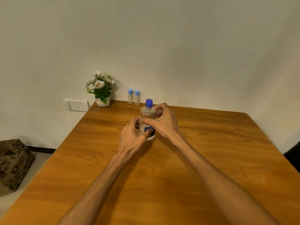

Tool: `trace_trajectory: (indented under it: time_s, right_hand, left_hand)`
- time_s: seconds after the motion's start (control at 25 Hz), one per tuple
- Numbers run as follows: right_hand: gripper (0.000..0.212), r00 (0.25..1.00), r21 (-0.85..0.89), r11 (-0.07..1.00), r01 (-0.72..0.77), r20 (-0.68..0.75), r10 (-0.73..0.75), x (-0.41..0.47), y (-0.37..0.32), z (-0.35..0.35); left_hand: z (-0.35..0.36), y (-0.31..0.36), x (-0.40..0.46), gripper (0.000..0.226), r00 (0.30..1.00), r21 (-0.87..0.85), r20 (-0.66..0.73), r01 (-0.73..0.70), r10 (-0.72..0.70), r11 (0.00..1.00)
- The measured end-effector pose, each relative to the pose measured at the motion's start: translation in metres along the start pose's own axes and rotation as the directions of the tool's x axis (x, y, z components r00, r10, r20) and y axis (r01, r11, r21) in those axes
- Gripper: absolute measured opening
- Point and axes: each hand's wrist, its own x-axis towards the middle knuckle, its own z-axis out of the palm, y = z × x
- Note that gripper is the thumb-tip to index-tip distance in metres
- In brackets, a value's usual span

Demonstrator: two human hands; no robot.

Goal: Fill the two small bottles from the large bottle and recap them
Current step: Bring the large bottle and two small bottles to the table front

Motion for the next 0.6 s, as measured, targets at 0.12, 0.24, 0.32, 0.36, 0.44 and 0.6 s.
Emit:
trace_trajectory:
  time_s: [0.12, 0.24, 0.32, 0.36, 0.44, 0.6]
  right_hand:
    - [0.064, 0.996, 0.086, 0.994, -0.064, -0.061, 0.069, -0.061, 0.019, -0.048]
    - [0.064, 0.981, 0.17, 0.979, -0.114, -0.14, 0.138, -0.114, 0.047, -0.085]
    - [0.064, 0.968, 0.191, 0.972, -0.137, -0.181, 0.172, -0.143, 0.063, -0.103]
    - [0.064, 0.965, 0.201, 0.97, -0.14, -0.19, 0.179, -0.153, 0.07, -0.11]
    - [0.068, 0.962, 0.202, 0.97, -0.134, -0.209, 0.177, -0.167, 0.08, -0.12]
    - [0.073, 0.944, 0.19, 0.976, -0.105, -0.29, 0.158, -0.175, 0.092, -0.129]
  left_hand:
    - [0.028, 0.038, -0.054, 0.08, 0.998, -0.077, 0.055, 0.001, 0.003, 0.997]
    - [0.055, 0.068, -0.1, 0.081, 0.991, -0.11, 0.13, -0.008, 0.022, 0.994]
    - [0.069, 0.082, -0.122, 0.077, 0.985, -0.108, 0.169, -0.024, 0.042, 0.994]
    - [0.073, 0.088, -0.129, 0.075, 0.982, -0.11, 0.182, -0.034, 0.053, 0.993]
    - [0.08, 0.098, -0.136, 0.072, 0.976, -0.121, 0.203, -0.048, 0.073, 0.991]
    - [0.097, 0.116, -0.145, 0.069, 0.969, -0.153, 0.222, -0.07, 0.104, 0.986]
